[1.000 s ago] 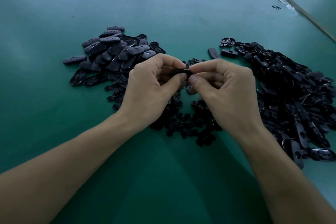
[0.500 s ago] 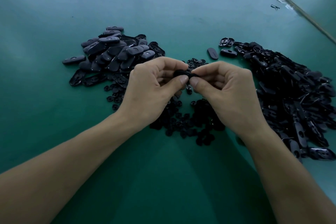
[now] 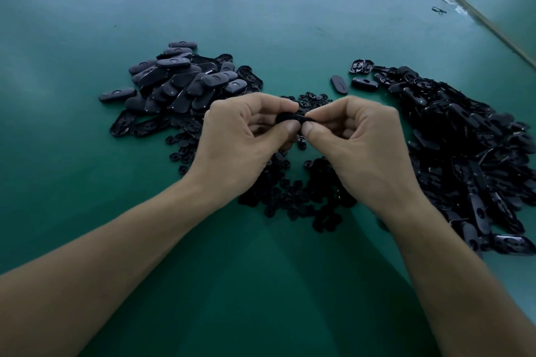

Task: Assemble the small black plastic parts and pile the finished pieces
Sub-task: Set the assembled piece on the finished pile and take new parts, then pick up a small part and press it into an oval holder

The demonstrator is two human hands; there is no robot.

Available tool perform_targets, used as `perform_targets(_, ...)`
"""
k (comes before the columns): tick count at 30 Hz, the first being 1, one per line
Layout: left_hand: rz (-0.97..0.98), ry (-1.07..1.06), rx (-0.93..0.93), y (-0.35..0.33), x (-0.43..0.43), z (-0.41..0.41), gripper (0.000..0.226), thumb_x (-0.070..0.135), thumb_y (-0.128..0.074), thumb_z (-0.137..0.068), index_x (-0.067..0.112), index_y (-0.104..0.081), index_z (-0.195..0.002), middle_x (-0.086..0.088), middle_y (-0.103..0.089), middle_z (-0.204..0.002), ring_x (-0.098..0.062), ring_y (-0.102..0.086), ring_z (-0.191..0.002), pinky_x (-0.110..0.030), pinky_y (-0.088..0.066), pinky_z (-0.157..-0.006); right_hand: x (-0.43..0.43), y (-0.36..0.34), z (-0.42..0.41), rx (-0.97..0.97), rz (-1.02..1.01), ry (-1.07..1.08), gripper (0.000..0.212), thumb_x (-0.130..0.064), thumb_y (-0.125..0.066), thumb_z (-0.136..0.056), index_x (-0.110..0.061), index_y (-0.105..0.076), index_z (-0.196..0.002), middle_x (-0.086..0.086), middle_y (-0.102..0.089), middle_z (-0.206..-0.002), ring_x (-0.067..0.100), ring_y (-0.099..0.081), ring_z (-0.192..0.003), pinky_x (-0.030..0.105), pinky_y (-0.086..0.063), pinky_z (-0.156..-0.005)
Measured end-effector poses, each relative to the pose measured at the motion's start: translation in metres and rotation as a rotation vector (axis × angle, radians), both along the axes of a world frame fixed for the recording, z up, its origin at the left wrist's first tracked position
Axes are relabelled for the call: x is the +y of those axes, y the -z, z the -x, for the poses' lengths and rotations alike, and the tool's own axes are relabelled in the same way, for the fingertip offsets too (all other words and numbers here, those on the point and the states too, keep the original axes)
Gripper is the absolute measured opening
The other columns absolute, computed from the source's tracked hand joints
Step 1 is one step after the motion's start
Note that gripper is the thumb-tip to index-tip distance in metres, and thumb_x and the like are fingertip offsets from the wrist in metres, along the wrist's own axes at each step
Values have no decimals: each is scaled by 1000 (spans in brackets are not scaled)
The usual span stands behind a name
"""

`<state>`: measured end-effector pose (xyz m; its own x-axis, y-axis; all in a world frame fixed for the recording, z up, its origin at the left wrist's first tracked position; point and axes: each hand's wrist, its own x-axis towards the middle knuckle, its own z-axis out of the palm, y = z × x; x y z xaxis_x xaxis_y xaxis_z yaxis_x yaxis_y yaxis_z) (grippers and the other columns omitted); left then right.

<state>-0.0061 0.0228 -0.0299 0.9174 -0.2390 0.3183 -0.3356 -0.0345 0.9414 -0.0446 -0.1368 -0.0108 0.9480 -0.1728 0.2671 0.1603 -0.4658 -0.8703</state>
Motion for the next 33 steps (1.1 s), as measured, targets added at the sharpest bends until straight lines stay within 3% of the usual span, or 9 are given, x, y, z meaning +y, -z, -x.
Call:
perform_targets(9,-12,-33,-24,0,0,3,22,4,-78,-84,21,-73,-97,2,-76,-77,-13,-74,-66,-23,-60,-65,-5,-2,1,18,-49,-52,12,-11,-77,-85,-23,-74,-85,-7,-75,-76,6,-70,-69,21,-54,-66)
perform_targets(15,29,-35,17,2,1,1,26,8,-74,-85,31,-70,-97,-1,-73,-72,-23,-72,-62,-40,-63,-63,-3,-5,-1,80,-43,-37,15,-13,-71,-90,-28,-74,-89,-9,-75,-77,6,-71,-71,21,-52,-66)
perform_targets(17,56,-69,13,4,2,-2,19,6,-72,-89,25,-71,-92,1,-71,-71,-21,-71,-64,-36,-61,-64,-8,-7,-6,92,36,17,13,-18,-67,-94,-29,-74,-99,-10,-75,-85,5,-71,-79,25,-55,-73)
perform_targets(20,148,-133,54,6,2,-4,18,2,-67,-92,19,-73,-91,4,-69,-73,-15,-69,-68,-30,-60,-65,-22,-12,-21,111,294,137,27,-16,-59,-98,-22,-70,-121,-6,-70,-119,2,-64,-88,23,-53,-87)
perform_targets(23,170,-159,84,5,2,-4,19,4,-69,-91,16,-72,-104,3,-73,-86,-13,-70,-75,-30,-61,-70,-44,-12,-46,243,611,228,45,-3,-49,-97,-15,-58,-139,8,-50,-144,23,-52,-125,33,-38,-108)
perform_targets(26,161,-223,111,5,2,-6,43,11,-73,-86,15,-62,-127,4,-72,-104,-9,-70,-91,-34,-60,-83,-58,-7,-66,409,756,241,60,1,-44,-94,-19,-43,-151,7,-32,-158,33,-36,-141,41,-31,-116)
perform_targets(28,151,-289,136,4,3,-8,66,20,-74,-80,17,-50,-141,5,-65,-119,-3,-66,-105,-29,-57,-90,-62,-5,-75,485,800,238,62,-2,-42,-96,-23,-38,-154,6,-29,-161,37,-32,-142,45,-31,-117)
perform_targets(33,204,-345,210,2,5,-12,94,23,-73,-78,15,-24,-158,11,-38,-144,10,-55,-116,-14,-51,-86,-62,-6,-77,390,801,285,45,-7,-48,-98,-25,-58,-138,13,-54,-140,36,-46,-131,44,-45,-104)
